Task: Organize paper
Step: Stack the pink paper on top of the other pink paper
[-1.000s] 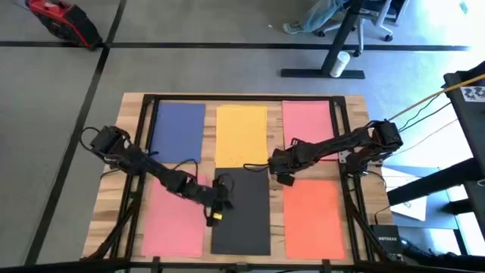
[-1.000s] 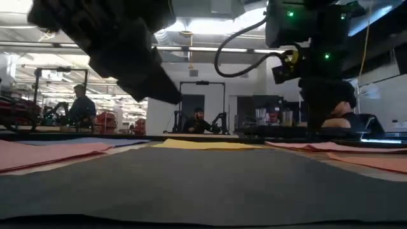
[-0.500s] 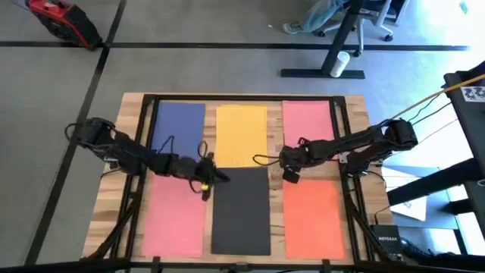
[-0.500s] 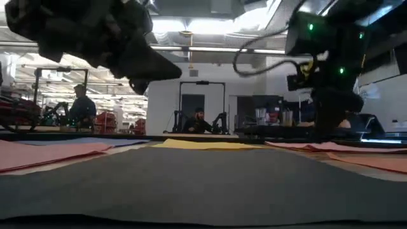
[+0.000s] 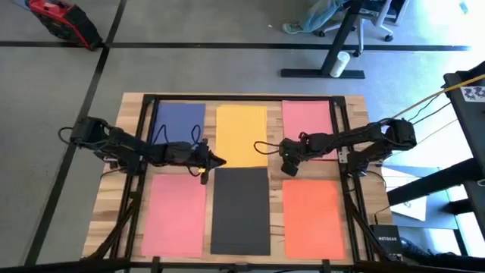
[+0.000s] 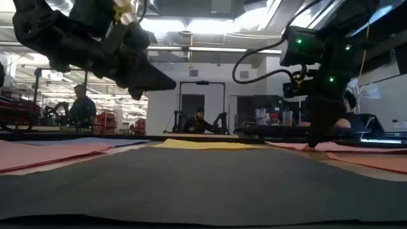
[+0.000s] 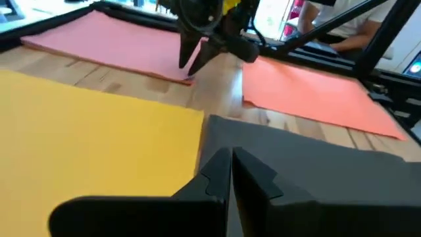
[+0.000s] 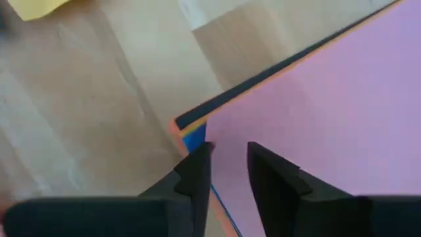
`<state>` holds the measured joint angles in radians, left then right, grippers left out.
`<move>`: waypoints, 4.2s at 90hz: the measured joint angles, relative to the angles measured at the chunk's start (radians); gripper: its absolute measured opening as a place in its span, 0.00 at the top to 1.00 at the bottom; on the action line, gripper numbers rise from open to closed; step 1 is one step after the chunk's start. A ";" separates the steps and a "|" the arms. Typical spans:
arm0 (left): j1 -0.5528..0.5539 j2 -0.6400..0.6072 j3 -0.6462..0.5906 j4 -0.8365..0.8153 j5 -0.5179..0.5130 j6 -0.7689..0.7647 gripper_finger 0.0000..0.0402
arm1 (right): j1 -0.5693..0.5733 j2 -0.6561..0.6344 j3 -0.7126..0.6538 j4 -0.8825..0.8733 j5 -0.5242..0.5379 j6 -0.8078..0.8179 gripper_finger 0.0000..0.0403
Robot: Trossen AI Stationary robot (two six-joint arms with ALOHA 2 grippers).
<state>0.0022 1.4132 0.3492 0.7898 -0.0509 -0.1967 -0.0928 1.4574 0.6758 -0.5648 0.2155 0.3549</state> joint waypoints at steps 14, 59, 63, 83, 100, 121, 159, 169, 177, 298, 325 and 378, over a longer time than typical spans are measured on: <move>0.018 0.000 0.000 0.001 0.025 0.032 1.00 | 0.000 0.000 0.000 0.023 -0.010 -0.023 0.98; 0.059 0.000 0.001 0.007 0.024 0.052 1.00 | 0.027 -0.058 0.001 0.042 -0.121 0.111 0.92; 0.065 0.000 0.001 0.007 0.022 0.052 1.00 | 0.027 -0.054 0.001 0.044 -0.121 0.115 0.87; 0.087 0.000 0.001 0.005 0.021 0.048 1.00 | 0.028 -0.017 0.001 0.048 -0.136 0.136 0.61; 0.086 0.000 0.002 0.005 0.022 0.048 1.00 | 0.027 0.030 0.001 0.061 -0.025 0.135 0.50; 0.085 0.000 0.002 0.007 0.022 0.052 1.00 | 0.033 0.072 0.006 0.073 -0.006 0.123 0.85; 0.035 0.000 0.127 -0.184 0.025 0.089 1.00 | 0.106 0.039 0.165 -0.044 -0.001 0.108 0.99; 0.017 0.000 0.214 -0.318 0.025 0.183 0.99 | 0.131 0.039 0.244 -0.061 -0.021 0.081 1.00; 0.009 0.000 0.272 -0.403 0.025 0.253 0.96 | 0.141 0.037 0.301 -0.065 -0.024 0.060 1.00; 0.040 0.000 0.309 -0.496 0.015 0.260 0.72 | 0.102 0.056 0.120 0.004 0.016 0.061 1.00; 0.032 0.001 0.309 -0.471 0.013 0.329 0.72 | 0.197 0.049 0.291 -0.041 0.001 0.038 1.00; -0.023 0.054 0.413 -0.427 0.014 0.524 0.72 | 0.211 0.049 0.465 0.008 -0.096 0.015 1.00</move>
<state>-0.0204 1.4675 0.7626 0.3632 -0.0364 0.3270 0.1184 1.5066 1.1404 -0.5571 0.1192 0.3698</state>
